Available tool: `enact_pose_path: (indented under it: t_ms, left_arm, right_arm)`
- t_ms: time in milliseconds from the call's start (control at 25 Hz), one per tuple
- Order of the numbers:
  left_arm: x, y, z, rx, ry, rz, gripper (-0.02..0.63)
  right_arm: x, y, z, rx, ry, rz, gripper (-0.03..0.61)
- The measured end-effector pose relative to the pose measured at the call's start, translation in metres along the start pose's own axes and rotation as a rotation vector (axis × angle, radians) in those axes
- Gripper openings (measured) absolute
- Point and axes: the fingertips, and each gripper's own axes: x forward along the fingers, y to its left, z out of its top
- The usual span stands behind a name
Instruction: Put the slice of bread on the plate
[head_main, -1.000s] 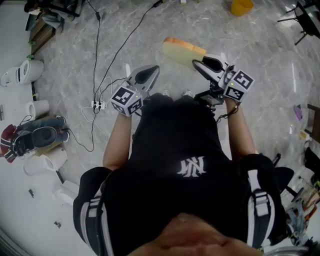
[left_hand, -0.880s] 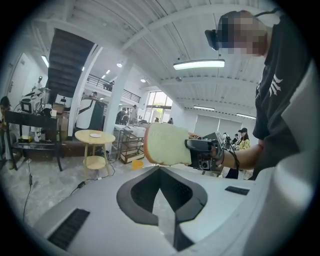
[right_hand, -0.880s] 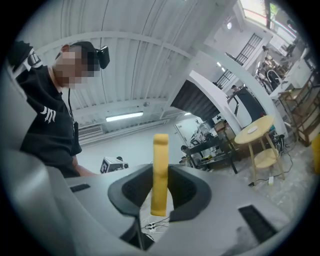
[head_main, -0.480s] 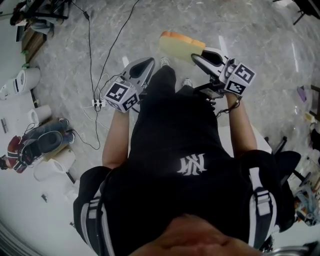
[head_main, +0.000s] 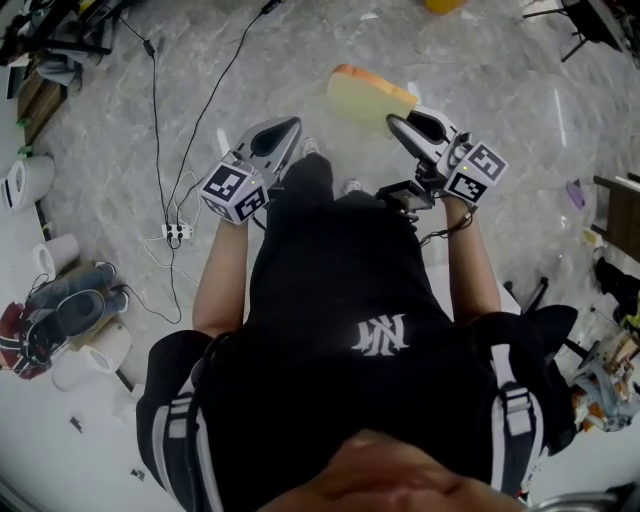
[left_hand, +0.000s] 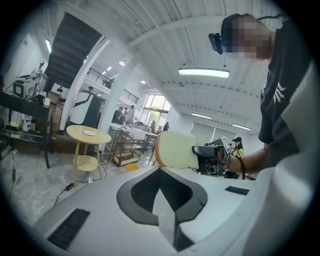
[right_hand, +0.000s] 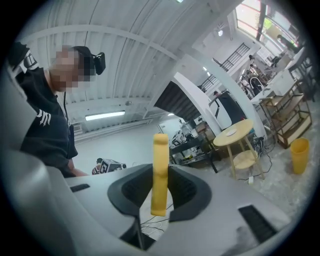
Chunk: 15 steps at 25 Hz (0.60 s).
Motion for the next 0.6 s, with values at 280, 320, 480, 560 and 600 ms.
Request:
enact_pose_path:
  t_ms: [280,320,480,560,600]
  left_arm:
    - [0.009,0.105,0.046,-0.018,-0.071,0.043,0.012]
    - [0.008,0.118,0.052,-0.017,-0.081,0.045,0.012]
    - [-0.003,0.148,0.063,-0.035,-0.109,0.039,0.012]
    - [-0.001,0.164,0.065,-0.061,-0.112,0.013,0.012]
    - [0.003,0.174,0.064,-0.072,-0.108,-0.009,0.012]
  right_arm:
    - [0.077,-0.055,0.056,-0.049,0.015,-0.033,0.091]
    - [0.09,-0.058,0.062,-0.055,0.012,-0.036,0.091]
    - [0.125,-0.061,0.077,-0.077,0.01,-0.059,0.091]
    - [0.145,-0.069,0.09,-0.095,-0.002,-0.082,0.091]
    - [0.155,-0.075,0.099,-0.102,-0.014,-0.097,0.091]
